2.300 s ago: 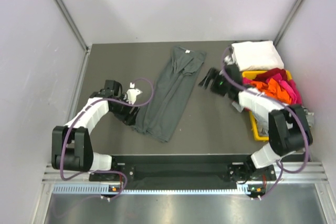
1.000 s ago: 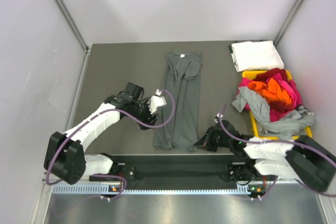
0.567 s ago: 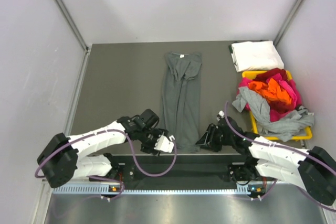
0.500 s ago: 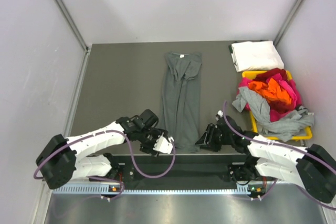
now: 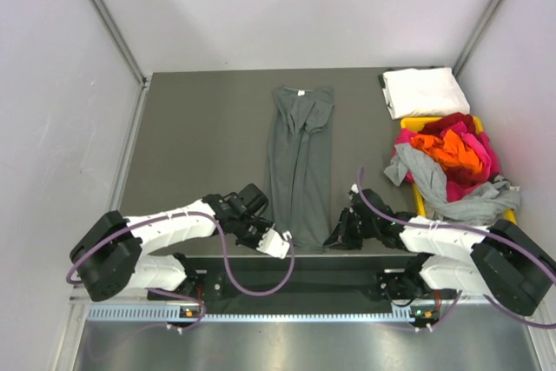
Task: Fold and stack the t-shirts
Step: Fold the tshirt
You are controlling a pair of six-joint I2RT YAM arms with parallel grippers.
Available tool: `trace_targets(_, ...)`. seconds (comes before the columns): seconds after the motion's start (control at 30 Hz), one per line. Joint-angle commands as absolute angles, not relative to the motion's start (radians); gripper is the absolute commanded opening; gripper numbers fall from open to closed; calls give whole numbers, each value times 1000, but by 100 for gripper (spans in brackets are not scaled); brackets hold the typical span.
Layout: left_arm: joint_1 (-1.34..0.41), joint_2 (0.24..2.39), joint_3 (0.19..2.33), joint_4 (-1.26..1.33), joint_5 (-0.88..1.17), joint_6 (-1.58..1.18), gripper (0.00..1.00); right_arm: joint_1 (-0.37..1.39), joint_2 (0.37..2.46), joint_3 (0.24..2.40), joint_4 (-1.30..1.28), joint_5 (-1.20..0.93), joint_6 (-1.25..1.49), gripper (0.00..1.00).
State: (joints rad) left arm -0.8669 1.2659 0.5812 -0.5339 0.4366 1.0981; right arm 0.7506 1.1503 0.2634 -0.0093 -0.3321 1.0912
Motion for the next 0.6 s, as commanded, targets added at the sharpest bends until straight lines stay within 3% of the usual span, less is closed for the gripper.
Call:
trace_targets(0.0,-874,1279,592,-517,428,1082,14,761,1155,279,-54,-331,1062,1)
trace_targets(0.03,-873,1272,597,-514,419,1066,4,761,1155,287,-57,-336,1058,0)
trace_targets(0.07,-873,1263,603,-477,401,1014,0,761,1152,297,-61,-340,1051,0)
trace_targets(0.17,-851,1230,635,-428,310,941,0,729,1161,366,-86,-344,1000,0)
trace_targets(0.33,-640,1264,779,-448,457,914,0,620,1252,494,-124,-370,844,0)
trace_targets(0.57,-485,1491,1020,-434,511,798,0,468,1471,779,-146,-419,686,0)
